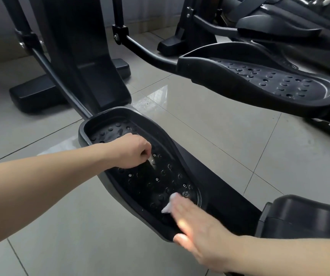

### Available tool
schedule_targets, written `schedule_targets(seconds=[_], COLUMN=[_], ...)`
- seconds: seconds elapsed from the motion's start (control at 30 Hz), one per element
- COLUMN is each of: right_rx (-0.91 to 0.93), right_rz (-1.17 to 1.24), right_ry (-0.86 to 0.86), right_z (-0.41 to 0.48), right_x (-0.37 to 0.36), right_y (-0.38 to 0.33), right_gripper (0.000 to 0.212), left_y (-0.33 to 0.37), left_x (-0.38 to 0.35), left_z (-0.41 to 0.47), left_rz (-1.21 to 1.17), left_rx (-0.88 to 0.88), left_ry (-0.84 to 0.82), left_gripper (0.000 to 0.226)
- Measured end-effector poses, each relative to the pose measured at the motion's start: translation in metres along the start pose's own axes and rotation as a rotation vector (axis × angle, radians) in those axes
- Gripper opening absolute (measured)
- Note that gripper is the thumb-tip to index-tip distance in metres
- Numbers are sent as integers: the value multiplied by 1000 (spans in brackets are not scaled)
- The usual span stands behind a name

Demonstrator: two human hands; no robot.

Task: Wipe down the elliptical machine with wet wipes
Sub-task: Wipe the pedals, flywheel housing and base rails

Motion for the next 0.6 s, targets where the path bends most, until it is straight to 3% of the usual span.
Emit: schedule_targets(seconds=[0.1,0.33,0.43,0.5,0.6], right_rx=[233,-71,132,262,141], right_rz=[-12,-97,9,-82,-203], right_ry=[68,113,-16,-20,88], right_z=[11,26,46,56,65], right_x=[0,0,-8,-4,9], right_y=[-27,23,-9,-15,25], right_gripper=[62,72,67,61,60], left_y=[0,-6,-11,-11,-8], left_x=[0,3,3,4,5], left_z=[1,0,0,1,2], left_rz=[1,-2,-7,-4,4], left_rx=[-3,7,24,25,20], left_ry=[4,30,32,34,48], left_gripper=[16,15,15,16,16])
Point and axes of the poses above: each hand's wrist, its own z-axis towards the middle knuckle, its own x-axis out of the back of the hand, y = z × x, the point moved 7 cm from there along z, towards the middle knuckle, and after that the axes turned 6 degrees about -y, right-handed, at the moved point
